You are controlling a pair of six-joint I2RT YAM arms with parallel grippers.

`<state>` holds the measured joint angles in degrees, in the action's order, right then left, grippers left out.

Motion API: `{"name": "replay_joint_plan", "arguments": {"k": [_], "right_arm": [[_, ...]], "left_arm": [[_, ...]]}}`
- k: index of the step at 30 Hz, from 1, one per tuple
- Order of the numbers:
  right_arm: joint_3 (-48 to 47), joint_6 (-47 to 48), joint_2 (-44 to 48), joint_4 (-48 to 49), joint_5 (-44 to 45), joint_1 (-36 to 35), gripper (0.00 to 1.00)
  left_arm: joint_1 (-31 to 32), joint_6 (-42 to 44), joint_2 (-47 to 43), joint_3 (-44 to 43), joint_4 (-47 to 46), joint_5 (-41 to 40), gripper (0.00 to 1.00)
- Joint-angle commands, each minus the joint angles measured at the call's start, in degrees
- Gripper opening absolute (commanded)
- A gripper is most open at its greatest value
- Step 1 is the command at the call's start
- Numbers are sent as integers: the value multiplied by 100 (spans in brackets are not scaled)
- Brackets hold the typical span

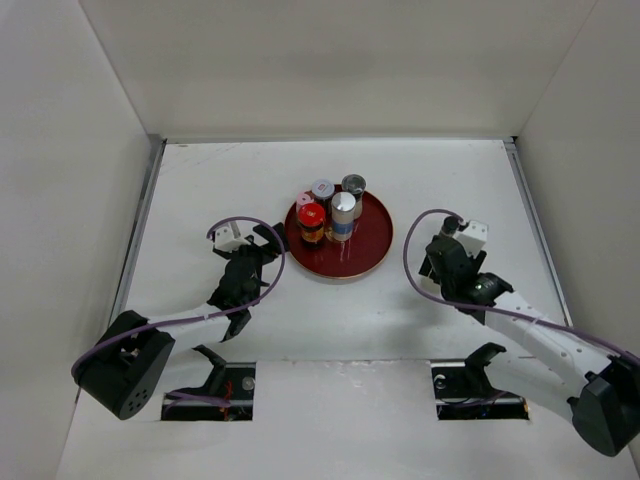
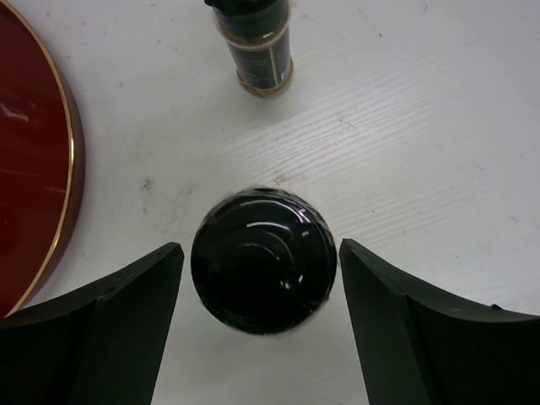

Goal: Organize the condiment bottles

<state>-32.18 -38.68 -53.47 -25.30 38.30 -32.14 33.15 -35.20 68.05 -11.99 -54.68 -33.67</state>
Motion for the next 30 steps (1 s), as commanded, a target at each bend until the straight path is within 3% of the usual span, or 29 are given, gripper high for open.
{"name": "replay_joint_plan", "arguments": {"k": [1, 5, 9, 12, 19, 30], "right_arm": [[54, 106, -128, 745, -139, 90, 75], [-77, 193, -164, 851, -87, 64, 52], [-559, 562, 82, 851, 475, -339, 43], [-1016, 1018, -153, 1341, 486, -569, 42], [-1754, 1599, -1716, 3152, -603, -535, 42], [-2960, 1908, -3863, 3874, -860, -271, 43]], "left_arm": [[38, -57, -3, -146, -219, 115, 97], [29, -66, -2, -146, -245, 115, 97], [30, -66, 32, -146, -245, 80, 98], [-6, -83, 7, -120, -245, 36, 100], [-50, -110, -11, -84, -219, -96, 100], [-94, -119, -38, -49, -245, -96, 100]]}}
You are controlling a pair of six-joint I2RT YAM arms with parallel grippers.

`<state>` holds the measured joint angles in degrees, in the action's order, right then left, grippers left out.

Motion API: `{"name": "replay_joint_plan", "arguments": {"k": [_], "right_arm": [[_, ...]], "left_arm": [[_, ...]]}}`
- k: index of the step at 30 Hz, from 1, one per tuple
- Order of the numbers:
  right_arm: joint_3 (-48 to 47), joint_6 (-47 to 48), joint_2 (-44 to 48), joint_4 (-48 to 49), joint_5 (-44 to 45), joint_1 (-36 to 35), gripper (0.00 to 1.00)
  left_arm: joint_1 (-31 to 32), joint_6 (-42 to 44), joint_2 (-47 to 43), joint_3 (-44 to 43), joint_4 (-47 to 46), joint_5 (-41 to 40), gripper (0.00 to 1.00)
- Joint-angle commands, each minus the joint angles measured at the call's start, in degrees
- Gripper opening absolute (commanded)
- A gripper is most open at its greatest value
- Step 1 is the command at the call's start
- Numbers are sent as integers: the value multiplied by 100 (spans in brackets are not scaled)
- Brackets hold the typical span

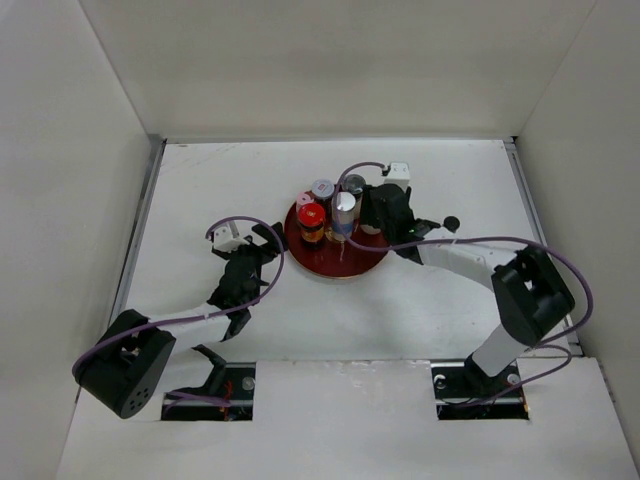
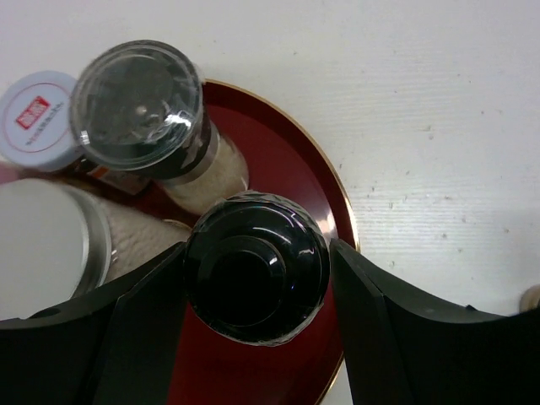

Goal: Organize the condiment bottles

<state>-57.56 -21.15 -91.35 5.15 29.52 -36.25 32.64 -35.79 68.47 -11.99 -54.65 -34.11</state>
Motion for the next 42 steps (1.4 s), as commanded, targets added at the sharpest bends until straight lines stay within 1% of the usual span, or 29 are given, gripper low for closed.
{"name": "replay_joint_plan", "arguments": {"k": [1, 4, 9, 10, 12, 14, 18, 21, 24, 26, 28, 31, 34, 38, 40, 42], "right_arm": [[-449, 163, -154, 839, 19, 158, 44], [-467, 190, -339, 856, 54, 202, 47], [-379, 120, -471, 857, 45, 211, 59], [-344, 93, -445, 856, 37, 211, 64], [-256, 41, -288, 848, 37, 202, 76], [-177, 5, -25, 821, 28, 202, 85], [147, -3, 722, 812, -60, 211, 93], [595, -47, 1329, 856, 202, 420, 93], [1009, -249, 1637, 734, 922, 825, 91], [1203, -346, 1673, 567, 1484, 1141, 94], [1204, -303, 1525, 488, 1784, 1369, 99], [1072, -293, 1208, 295, 1795, 1625, 99], [957, -320, 804, 57, 1768, 1722, 99], [1036, -399, 540, 83, 1689, 1801, 98], [1010, -417, 426, 83, 1540, 1845, 95], [1010, -486, 338, 92, 1461, 1854, 89]], "left_arm": [[-43, -60, -79, -49, -248, -35, 100], [-26, -60, -88, -58, -248, -35, 100], [-26, -60, -44, -76, -248, 1, 100], [-26, -60, -44, -76, -248, -8, 100], [-52, -60, -18, -84, -248, 1, 100], [-52, -68, -26, -84, -248, 1, 100], [-43, -68, 0, -93, -248, 1, 100], [-35, -68, -44, -84, -248, 18, 100], [-26, -60, -53, -93, -221, -8, 100], [-52, -60, -18, -128, -160, 9, 100], [-9, -51, -61, -146, -107, 1, 100], [-8, -42, -62, -146, -107, -26, 100], [-8, -51, -114, -128, -107, 9, 100], [-8, -51, -62, -137, -98, 18, 100], [9, -60, -53, -146, -107, 53, 100], [18, -51, -79, -146, -116, 53, 99]]}}
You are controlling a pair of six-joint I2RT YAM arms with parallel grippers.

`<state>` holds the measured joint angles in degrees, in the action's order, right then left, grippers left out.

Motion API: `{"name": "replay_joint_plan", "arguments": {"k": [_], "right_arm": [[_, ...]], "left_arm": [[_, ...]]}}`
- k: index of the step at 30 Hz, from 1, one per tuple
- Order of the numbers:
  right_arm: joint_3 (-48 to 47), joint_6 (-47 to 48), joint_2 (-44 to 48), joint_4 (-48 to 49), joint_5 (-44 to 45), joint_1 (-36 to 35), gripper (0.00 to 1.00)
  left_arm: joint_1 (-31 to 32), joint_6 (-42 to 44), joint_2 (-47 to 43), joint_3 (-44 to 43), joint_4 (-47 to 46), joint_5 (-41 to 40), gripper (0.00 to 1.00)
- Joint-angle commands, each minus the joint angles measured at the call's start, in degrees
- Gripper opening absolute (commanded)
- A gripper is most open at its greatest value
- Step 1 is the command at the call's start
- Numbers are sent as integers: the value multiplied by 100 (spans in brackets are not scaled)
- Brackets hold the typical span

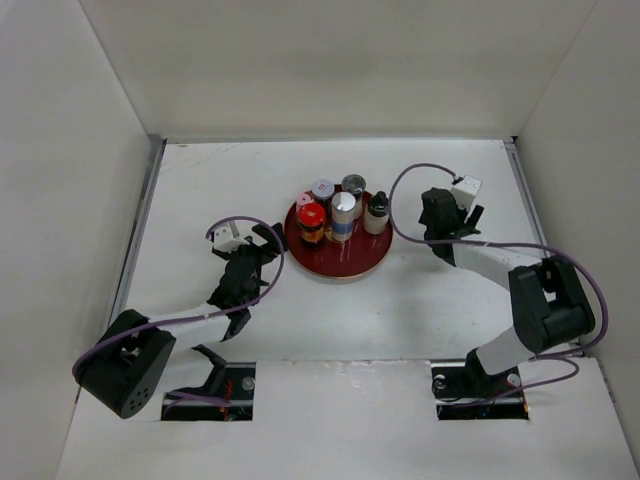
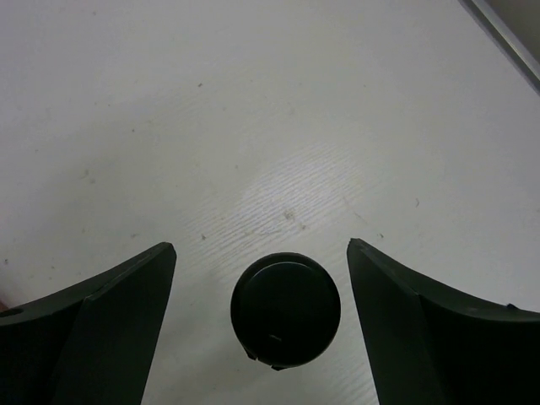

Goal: Organize the condiment bottles

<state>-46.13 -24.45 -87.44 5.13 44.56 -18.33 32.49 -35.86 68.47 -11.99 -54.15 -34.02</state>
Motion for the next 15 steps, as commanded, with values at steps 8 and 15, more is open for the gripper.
{"name": "replay_joint_plan", "arguments": {"k": [8, 15], "right_arm": [[-63, -131, 112, 278, -17, -86, 41], [385, 45, 1289, 288, -69, -1324, 38]], "left_arm": [[-1, -53, -105, -102, -201, -26, 96], [-81, -62, -229, -32, -157, -254, 100]]}}
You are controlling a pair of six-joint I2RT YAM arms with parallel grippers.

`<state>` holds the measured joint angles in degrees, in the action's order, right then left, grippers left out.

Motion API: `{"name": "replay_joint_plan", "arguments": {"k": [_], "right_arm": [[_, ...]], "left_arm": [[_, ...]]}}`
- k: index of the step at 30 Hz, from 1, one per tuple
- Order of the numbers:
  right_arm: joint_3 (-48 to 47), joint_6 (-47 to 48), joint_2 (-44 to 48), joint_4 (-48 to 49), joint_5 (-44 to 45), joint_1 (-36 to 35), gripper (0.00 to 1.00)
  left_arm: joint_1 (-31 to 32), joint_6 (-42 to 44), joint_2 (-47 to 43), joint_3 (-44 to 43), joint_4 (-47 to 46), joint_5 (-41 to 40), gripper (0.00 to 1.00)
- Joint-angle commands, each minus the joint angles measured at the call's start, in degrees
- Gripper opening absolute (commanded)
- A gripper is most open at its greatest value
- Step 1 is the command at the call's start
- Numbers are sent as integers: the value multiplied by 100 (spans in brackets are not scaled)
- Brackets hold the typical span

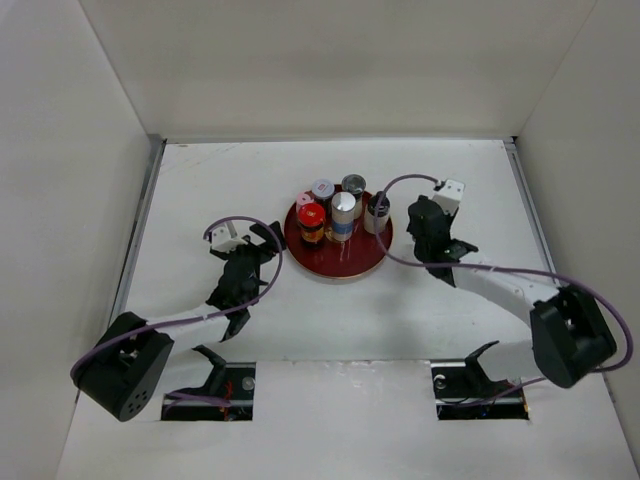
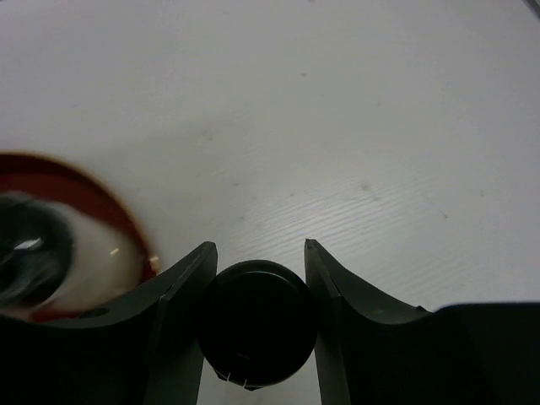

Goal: Organize the condiment bottles

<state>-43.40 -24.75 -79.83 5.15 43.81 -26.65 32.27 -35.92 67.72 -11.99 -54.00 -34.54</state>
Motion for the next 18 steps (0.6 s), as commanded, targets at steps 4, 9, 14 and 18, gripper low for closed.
{"name": "replay_joint_plan", "arguments": {"k": [4, 9, 14, 18], "right_arm": [[42, 50, 723, 101, -109, -1327, 39], [-283, 172, 163, 696, -460, -1961, 40], [-564, 401, -707, 1366, -751, -2006, 42], [-732, 524, -1174, 1489, -664, -2006, 42]], "left_arm": [[-103, -38, -163, -14, -68, -544, 100], [-199, -46, -268, 3, 74, -729, 100], [-269, -46, -251, 12, 74, -694, 100], [-279, -55, -304, 21, 82, -659, 100]]}}
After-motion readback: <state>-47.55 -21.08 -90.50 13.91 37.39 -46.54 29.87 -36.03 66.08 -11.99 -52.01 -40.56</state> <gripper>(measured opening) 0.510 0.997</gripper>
